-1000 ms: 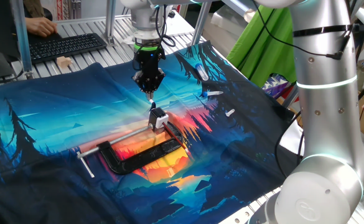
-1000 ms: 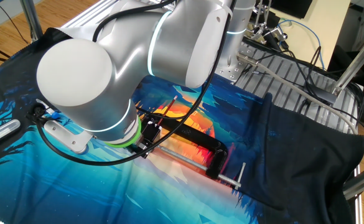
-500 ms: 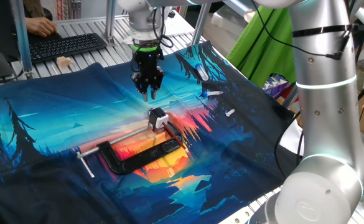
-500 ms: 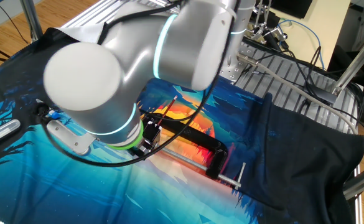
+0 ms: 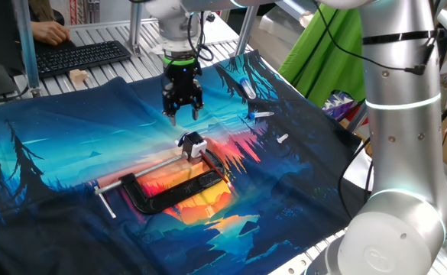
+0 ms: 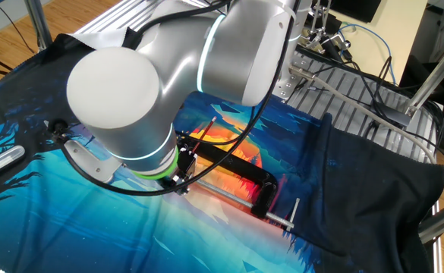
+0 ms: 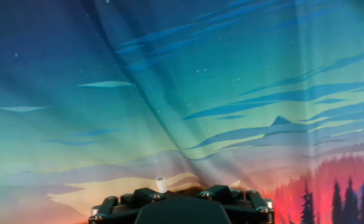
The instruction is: Sharpen the pencil with a pencil sharpener
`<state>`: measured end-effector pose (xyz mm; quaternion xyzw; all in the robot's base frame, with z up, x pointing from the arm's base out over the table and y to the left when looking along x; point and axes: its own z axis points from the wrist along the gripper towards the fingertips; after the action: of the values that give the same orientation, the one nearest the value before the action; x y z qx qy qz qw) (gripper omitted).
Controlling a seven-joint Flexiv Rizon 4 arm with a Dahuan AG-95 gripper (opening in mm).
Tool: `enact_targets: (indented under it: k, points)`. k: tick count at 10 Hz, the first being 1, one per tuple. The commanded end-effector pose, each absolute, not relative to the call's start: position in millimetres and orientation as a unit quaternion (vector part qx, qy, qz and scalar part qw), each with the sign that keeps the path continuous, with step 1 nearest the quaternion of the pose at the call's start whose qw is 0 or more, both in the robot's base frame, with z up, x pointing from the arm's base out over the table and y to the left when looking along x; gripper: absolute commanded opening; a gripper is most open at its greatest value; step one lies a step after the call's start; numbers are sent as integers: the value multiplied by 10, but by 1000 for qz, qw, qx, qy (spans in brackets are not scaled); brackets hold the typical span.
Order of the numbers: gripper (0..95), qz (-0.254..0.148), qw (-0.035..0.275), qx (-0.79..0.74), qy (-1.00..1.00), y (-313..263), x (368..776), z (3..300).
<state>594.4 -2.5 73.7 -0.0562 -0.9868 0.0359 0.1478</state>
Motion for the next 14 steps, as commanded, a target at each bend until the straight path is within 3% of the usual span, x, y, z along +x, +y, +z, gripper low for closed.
enact_targets:
  k: [1,2,14]
  points:
    - [760,35,146,-57,-987,5,5898,684]
    - [570,33,146,-58,-987,43,5871,639]
    - [570,23,142,-60,-988,144,5813,236]
